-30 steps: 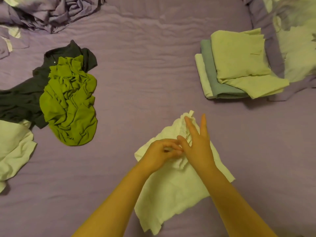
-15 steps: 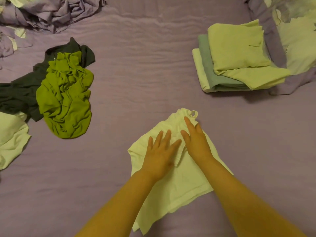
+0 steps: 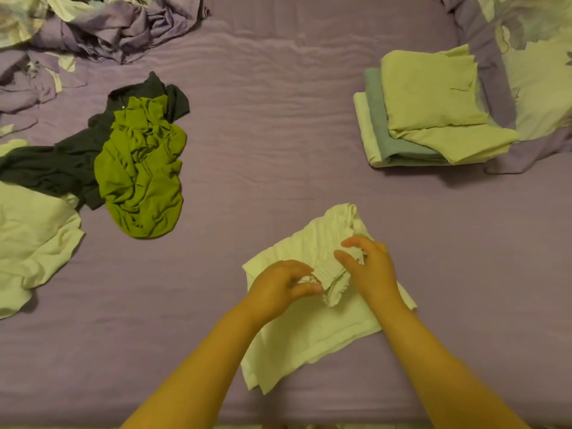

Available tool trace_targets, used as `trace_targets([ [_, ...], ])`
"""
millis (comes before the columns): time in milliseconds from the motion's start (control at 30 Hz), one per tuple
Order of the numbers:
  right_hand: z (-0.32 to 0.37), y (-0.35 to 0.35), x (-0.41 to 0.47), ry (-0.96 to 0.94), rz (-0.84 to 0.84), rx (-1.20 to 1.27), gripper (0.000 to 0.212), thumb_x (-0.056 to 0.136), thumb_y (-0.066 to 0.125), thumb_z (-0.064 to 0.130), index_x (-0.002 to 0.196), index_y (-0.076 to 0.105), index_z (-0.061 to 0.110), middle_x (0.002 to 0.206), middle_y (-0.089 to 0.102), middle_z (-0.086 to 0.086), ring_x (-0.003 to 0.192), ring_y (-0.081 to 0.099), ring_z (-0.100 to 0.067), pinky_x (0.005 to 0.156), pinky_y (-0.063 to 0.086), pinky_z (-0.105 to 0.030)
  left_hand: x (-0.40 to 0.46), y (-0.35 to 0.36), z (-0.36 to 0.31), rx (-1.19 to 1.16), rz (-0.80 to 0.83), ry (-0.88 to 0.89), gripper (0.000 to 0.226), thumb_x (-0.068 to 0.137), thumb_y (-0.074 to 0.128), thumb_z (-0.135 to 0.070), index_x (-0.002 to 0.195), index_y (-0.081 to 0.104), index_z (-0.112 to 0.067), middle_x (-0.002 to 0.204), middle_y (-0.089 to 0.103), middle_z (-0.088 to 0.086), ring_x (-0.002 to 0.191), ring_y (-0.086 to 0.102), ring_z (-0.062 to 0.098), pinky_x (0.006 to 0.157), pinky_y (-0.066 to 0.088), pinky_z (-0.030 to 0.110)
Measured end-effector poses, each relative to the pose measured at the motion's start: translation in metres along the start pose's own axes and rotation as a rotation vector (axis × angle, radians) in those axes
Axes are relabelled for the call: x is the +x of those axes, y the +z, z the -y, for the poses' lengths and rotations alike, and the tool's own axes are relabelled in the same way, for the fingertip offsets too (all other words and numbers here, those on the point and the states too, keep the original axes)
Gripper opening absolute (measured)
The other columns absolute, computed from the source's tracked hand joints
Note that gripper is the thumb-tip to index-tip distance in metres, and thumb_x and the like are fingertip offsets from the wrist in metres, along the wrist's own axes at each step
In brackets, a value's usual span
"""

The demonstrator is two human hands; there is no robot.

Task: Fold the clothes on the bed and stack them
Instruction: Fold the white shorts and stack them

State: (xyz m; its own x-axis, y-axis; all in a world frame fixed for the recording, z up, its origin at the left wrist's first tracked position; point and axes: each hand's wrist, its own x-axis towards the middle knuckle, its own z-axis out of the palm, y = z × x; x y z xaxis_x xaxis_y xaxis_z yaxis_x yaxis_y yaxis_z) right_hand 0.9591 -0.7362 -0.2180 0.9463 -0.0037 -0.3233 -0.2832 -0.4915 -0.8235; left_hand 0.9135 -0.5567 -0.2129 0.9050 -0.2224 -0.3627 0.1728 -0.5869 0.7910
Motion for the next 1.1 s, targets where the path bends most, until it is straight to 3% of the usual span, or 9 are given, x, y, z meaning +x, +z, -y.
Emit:
trace_targets([
  [200, -0.031, -0.012, -0.063, 0.13, -0.059, -0.027, 0.017, 0.085, 0.069, 0.026, 0.085, 0.053, 0.02, 0.098, 0.052, -0.002, 0.077, 0.05, -0.013, 0.062, 0.037, -0.015, -0.043, 0.019, -0.003, -0.1, 0.159, -0.066, 0.041, 0.082, 0.062, -0.053, 0.092, 0.073, -0.015, 0.102, 0.069, 0.0, 0.094, 0.06, 0.008, 0.086, 0.047, 0.026],
  [300, -0.056, -0.004, -0.08, 0.206, -0.025, -0.013, 0.041, 0.085, 0.069, 0.023, 0.117, 0.044, 0.018, 0.118, 0.052, -0.002, 0.104, 0.054, -0.021, 0.073, 0.042, -0.025, -0.045, 0.04, 0.01, 0.025, 0.197, -0.118, 0.064, 0.083, 0.046, -0.07, 0.076, 0.064, -0.009, 0.081, 0.062, 0.009, 0.078, 0.057, 0.021, 0.078, 0.047, 0.041],
  [367, -0.066, 0.001, -0.085, 0.248, 0.02, -0.062, 0.067, 0.087, 0.066, 0.023, 0.143, 0.028, 0.018, 0.137, 0.045, -0.004, 0.121, 0.049, -0.024, 0.086, 0.046, -0.031, -0.04, 0.05, 0.019, 0.141, 0.135, -0.082, 0.046, 0.094, 0.043, -0.056, 0.073, 0.062, -0.019, 0.076, 0.06, -0.003, 0.074, 0.053, 0.013, 0.078, 0.047, 0.038],
  [500, -0.072, 0.007, -0.085, -0.059, -0.122, -0.722, 0.082, 0.08, 0.072, 0.028, 0.147, 0.026, 0.023, 0.143, 0.041, -0.016, 0.126, 0.046, -0.034, 0.096, 0.044, -0.046, -0.014, 0.052, 0.032, 0.511, -0.117, 0.057, 0.04, 0.099, 0.033, -0.034, 0.124, 0.061, -0.021, 0.138, 0.051, 0.007, 0.127, 0.044, 0.03, 0.106, 0.035, 0.038],
  [667, -0.082, 0.031, -0.054, -0.388, 0.087, -0.972, 0.051, 0.098, 0.029, 0.051, 0.144, 0.03, 0.027, 0.151, 0.032, -0.013, 0.143, 0.015, -0.032, 0.109, 0.019, -0.058, 0.026, 0.046, 0.032, 0.773, 0.097, 0.028, 0.053, 0.104, 0.03, -0.035, 0.152, 0.007, -0.033, 0.16, -0.006, 0.006, 0.147, -0.009, 0.031, 0.117, -0.006, 0.046],
  [733, -0.098, 0.029, -0.047, -0.224, 0.164, -0.951, 0.056, 0.098, 0.006, 0.054, 0.139, 0.036, 0.03, 0.147, 0.04, -0.01, 0.143, 0.015, -0.029, 0.104, 0.024, -0.064, 0.039, 0.043, 0.037, 0.801, 0.2, -0.049, 0.062, 0.102, 0.032, -0.042, 0.151, -0.005, -0.034, 0.16, -0.013, 0.005, 0.146, -0.011, 0.03, 0.116, -0.004, 0.05],
  [800, -0.112, 0.023, -0.051, -0.109, 0.144, -0.884, 0.058, 0.098, 0.004, 0.053, 0.139, 0.038, 0.03, 0.148, 0.038, -0.013, 0.14, 0.023, -0.034, 0.104, 0.024, -0.064, 0.049, 0.037, 0.04, 0.777, 0.273, -0.149, 0.074, 0.098, 0.042, -0.045, 0.151, -0.009, -0.033, 0.16, -0.011, 0.005, 0.147, -0.005, 0.029, 0.117, 0.003, 0.05],
  [967, -0.098, 0.028, -0.073, 0.423, -0.232, -0.279, 0.098, 0.081, 0.057, 0.06, 0.151, 0.003, 0.02, 0.158, -0.002, -0.017, 0.145, 0.006, -0.034, 0.114, 0.015, -0.047, 0.07, 0.029, 0.036, 0.473, 0.125, -0.2, 0.086, 0.082, 0.065, -0.049, 0.149, 0.015, -0.029, 0.148, 0.028, 0.002, 0.133, 0.03, 0.026, 0.103, 0.035, 0.042],
  [1100, -0.076, 0.041, -0.063, 0.457, -0.266, -0.009, 0.095, 0.084, 0.068, 0.032, 0.151, 0.0, 0.027, 0.155, 0.015, -0.014, 0.139, 0.022, -0.034, 0.11, 0.027, -0.044, 0.088, 0.023, 0.029, 0.15, 0.082, -0.334, 0.061, 0.082, 0.064, -0.053, 0.131, 0.047, -0.02, 0.127, 0.053, 0.002, 0.112, 0.054, 0.024, 0.093, 0.047, 0.041],
])
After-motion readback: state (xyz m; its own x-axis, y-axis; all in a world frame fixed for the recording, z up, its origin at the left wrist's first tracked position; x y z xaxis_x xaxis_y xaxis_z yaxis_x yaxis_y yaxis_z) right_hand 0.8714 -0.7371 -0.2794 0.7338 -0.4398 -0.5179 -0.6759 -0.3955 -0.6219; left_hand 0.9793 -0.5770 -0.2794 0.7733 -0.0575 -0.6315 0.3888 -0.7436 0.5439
